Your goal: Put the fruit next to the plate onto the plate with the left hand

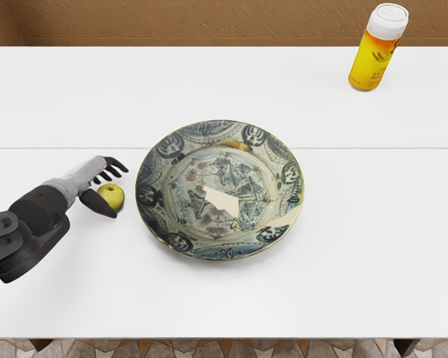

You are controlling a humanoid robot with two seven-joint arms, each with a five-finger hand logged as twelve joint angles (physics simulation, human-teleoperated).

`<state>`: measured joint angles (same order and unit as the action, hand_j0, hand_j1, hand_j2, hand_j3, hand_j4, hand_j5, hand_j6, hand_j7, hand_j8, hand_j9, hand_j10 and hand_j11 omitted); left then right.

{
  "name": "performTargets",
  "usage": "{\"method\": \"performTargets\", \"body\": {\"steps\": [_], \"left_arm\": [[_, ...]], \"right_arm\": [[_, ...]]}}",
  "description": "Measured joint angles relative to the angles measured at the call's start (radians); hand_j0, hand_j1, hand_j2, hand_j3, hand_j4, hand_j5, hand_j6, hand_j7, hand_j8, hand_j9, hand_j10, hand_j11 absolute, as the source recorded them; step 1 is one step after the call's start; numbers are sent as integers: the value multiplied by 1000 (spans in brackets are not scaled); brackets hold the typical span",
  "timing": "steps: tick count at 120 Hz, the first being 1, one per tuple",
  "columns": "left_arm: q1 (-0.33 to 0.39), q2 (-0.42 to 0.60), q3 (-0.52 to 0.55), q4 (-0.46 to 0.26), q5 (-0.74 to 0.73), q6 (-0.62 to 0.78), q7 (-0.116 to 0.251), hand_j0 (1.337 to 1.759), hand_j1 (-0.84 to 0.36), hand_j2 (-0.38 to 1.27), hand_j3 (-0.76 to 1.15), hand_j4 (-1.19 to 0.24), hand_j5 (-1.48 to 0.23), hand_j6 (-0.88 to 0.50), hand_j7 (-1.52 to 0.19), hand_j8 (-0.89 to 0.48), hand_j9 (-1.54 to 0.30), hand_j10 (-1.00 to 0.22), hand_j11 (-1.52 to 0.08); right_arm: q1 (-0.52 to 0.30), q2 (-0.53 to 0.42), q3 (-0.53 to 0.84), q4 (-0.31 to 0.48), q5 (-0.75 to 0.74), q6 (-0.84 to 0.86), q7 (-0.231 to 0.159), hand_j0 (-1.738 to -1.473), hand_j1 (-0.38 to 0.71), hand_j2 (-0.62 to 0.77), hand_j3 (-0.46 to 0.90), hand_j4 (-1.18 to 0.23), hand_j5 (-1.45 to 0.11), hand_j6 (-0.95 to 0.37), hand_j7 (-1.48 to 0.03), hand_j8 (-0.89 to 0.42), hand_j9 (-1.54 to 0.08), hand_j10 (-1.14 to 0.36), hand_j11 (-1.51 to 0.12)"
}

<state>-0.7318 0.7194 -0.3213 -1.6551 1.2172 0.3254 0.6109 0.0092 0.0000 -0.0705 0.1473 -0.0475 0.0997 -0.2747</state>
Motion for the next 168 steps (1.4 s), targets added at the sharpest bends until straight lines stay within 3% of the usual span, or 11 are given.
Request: {"method": "performTargets", "body": {"steps": [88,168], "left_arm": [[7,-10,6,1,0,0,0,1658,-226,101,0,-484,-627,-485,-627,-486,-627,-484,-627],[6,-6,11,2,1,1,0,1655,-272,230,0,-621,-771,-559,-786,-457,-797,-606,-797]], "right_arm": [[0,0,0,0,0,-2,0,-1658,-349,0,0,0,0,0,0,0,0,0,0],[2,0,0,0,0,-3,0,-1658,-349,0,0,0,0,0,0,0,0,0,0]]}}
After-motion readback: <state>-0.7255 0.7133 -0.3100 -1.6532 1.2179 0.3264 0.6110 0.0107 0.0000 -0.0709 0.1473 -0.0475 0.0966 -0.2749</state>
